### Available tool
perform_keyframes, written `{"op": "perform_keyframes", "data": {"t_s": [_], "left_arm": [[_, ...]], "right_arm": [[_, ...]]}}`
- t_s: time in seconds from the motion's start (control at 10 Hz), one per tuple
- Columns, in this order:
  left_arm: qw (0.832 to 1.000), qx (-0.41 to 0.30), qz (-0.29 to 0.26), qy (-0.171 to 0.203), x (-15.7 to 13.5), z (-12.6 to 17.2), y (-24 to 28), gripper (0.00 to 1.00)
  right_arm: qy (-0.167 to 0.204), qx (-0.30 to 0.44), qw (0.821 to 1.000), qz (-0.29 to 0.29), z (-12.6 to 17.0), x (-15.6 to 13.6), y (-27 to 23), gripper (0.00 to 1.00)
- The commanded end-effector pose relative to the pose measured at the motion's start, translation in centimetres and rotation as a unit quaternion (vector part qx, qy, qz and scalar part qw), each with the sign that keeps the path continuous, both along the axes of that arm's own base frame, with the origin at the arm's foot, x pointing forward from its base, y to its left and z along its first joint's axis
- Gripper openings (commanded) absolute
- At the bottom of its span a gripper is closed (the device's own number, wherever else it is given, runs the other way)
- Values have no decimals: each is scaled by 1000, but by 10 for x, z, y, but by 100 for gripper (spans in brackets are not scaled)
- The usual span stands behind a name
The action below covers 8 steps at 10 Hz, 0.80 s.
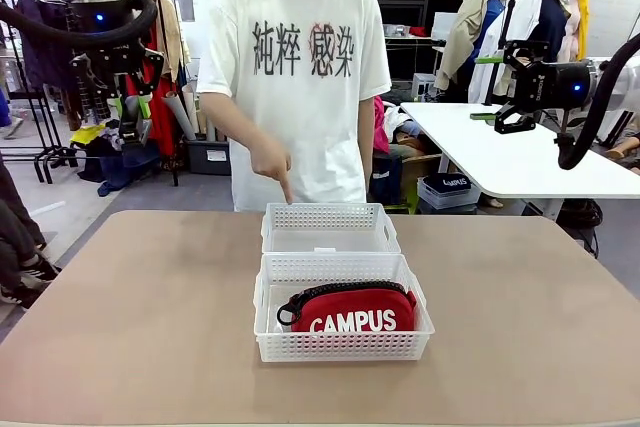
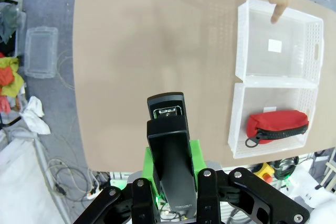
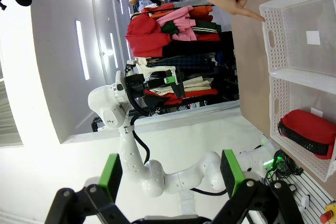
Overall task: Distribute items into two baskets.
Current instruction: Place the picked Stapler into the Organizing basket as instructed by the person.
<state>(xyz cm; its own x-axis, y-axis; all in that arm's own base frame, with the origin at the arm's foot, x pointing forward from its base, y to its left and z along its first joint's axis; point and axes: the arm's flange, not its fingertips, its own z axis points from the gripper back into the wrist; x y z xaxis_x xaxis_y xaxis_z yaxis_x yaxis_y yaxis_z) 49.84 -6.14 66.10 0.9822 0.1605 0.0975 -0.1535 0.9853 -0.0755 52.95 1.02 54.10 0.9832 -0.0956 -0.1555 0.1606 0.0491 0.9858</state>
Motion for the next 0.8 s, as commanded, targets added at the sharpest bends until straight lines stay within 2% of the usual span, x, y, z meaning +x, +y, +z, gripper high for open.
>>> {"op": "perform_keyframes", "data": {"t_s": [0.0,0.2,0.4,0.7], "left_arm": [[1000,0,3,-1,-3,2,0,0],[1000,0,0,0,0,0,0,0],[988,70,-135,16,-3,6,-12,0],[955,108,-277,-19,21,18,-50,0]], "right_arm": [[3,-2,1000,-1,2,-1,0,100],[3,-2,1000,-1,2,-1,0,100],[3,-2,1000,-1,2,-1,0,100],[3,-2,1000,-1,2,-1,0,100]]}}
